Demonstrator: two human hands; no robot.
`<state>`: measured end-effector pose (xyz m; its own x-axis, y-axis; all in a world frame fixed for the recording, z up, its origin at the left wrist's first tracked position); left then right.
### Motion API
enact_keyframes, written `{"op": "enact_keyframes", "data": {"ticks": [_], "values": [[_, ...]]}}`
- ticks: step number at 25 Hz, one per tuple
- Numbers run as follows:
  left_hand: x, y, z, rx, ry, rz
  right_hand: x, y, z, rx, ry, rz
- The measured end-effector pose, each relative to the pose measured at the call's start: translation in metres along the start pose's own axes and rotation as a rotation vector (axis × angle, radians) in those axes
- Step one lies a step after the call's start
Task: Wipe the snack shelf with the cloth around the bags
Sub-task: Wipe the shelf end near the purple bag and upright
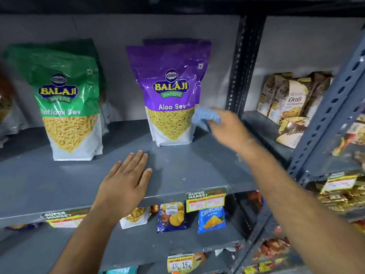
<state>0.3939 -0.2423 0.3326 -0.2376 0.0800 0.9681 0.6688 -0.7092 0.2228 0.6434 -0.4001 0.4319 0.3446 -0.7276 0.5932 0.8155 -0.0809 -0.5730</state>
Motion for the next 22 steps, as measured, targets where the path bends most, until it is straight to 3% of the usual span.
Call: {"op": "enact_keyframes", "data": {"ticks": [2,6,11,15,22], "values": [[0.001,0.007,0.004,0.031,0.020,-0.036,0.028,0.023,0.022,-0.102,0.121,0.044],[0.001,0.006,0.002,0.058,0.050,-0.045,0.039,0.085,0.077,-0.241,0.245,-0.188],[0.000,0.007,0.005,0.049,0.046,-0.062,0.003,0.146,0.094,-0.224,-0.031,-0.475],[0.001,0.006,0.005,0.048,0.047,-0.068,-0.019,0.162,0.087,-0.240,-0.174,-0.560],[0.001,0.005,0.002,0.042,0.045,-0.089,-0.035,0.152,0.086,-0.214,-0.339,-0.407]]}}
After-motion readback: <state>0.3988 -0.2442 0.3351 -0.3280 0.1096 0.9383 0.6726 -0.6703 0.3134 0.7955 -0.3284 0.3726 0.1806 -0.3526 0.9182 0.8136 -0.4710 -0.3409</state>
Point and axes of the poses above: each hand's wrist, its own z-axis towards the middle knuckle, its own x-axis out of the back of the hand, y = z × x, the point moved 5 cm from there along z, towards the middle knuckle, and after that the axes turned 15 degrees about x, right-handed, at the moved point
